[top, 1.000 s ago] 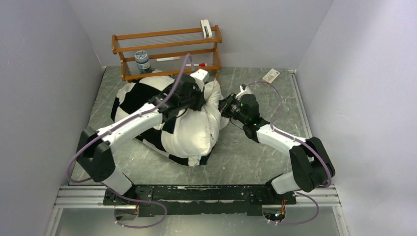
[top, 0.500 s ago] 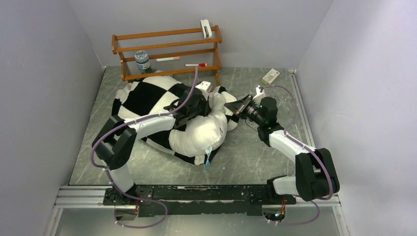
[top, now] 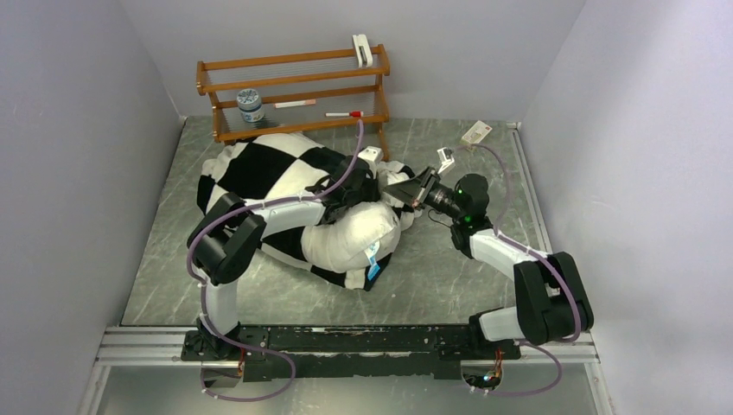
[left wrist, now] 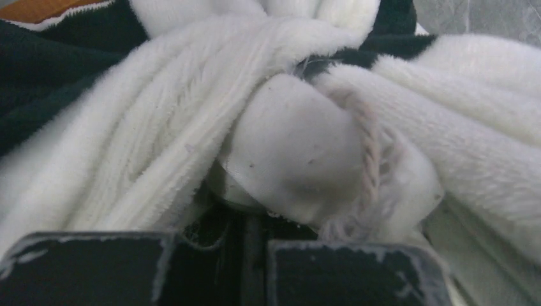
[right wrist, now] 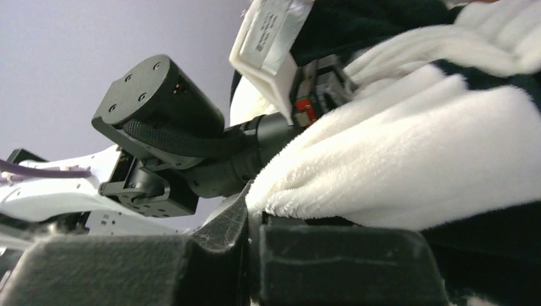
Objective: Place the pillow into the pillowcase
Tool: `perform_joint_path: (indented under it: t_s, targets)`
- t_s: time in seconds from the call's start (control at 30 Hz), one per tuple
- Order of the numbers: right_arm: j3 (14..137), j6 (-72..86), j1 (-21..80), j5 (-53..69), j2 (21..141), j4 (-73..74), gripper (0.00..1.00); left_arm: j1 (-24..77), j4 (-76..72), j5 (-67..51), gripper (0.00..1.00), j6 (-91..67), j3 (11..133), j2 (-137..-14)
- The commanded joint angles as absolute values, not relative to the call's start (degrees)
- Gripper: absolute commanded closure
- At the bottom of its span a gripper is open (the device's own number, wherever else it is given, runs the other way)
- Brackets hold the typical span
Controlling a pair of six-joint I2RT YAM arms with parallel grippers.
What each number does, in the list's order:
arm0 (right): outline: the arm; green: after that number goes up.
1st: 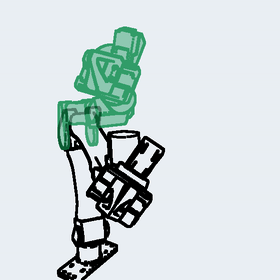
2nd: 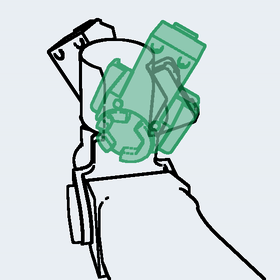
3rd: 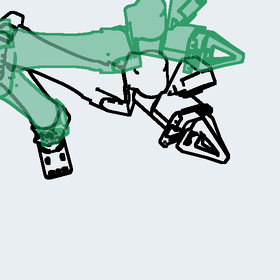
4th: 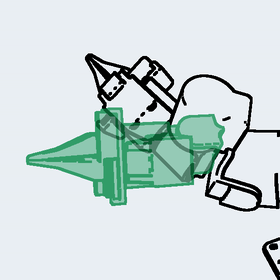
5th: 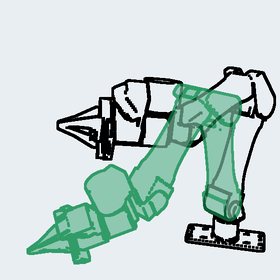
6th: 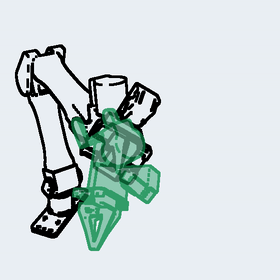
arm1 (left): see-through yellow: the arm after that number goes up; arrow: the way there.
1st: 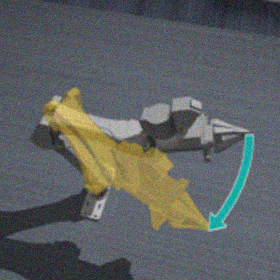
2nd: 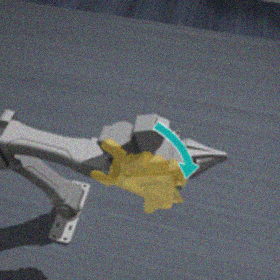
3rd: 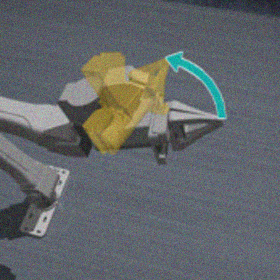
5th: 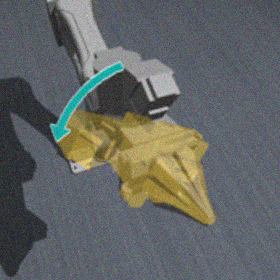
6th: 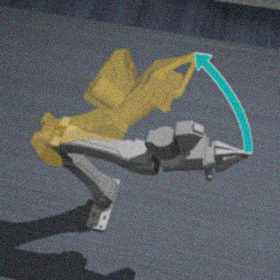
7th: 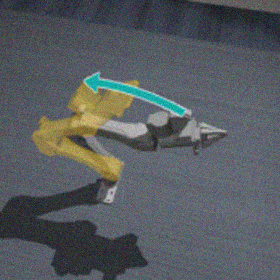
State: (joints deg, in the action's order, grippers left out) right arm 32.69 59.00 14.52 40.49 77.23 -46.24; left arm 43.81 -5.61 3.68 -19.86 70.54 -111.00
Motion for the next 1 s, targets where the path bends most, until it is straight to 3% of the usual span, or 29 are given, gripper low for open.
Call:
perform_joint_path:
  t_s: [0.0,0.17,0.3,0.37,0.73,0.97]
  targets:
    - [43.79,61.99,19.67,52.63,76.55,-69.85,1.0,43.68,9.8,6.43,0.94,-20.23,64.21,-122.97]
    - [41.36,56.0,21.82,51.09,77.08,-64.31,1.0,43.71,8.87,3.25,0.92,-21.76,65.91,-123.86]
    - [42.33,39.21,21.91,35.16,73.31,-34.2,1.0,43.34,9.94,0.1,0.89,-23.22,65.47,-117.18]
    - [40.23,38.98,21.8,30.11,73.48,-28.72,1.0,42.25,9.65,-3.36,0.85,-25.54,64.06,-109.25]
    - [35.24,48.75,23.23,23.99,82.95,-35.03,1.0,38.97,14.99,-14.69,0.48,-31.69,70.29,-85.15]
    - [36.42,48.78,23.29,21.95,83.46,-34.17,1.0,39.44,21.25,-11.53,0.36,-26.77,70.88,-77.89]
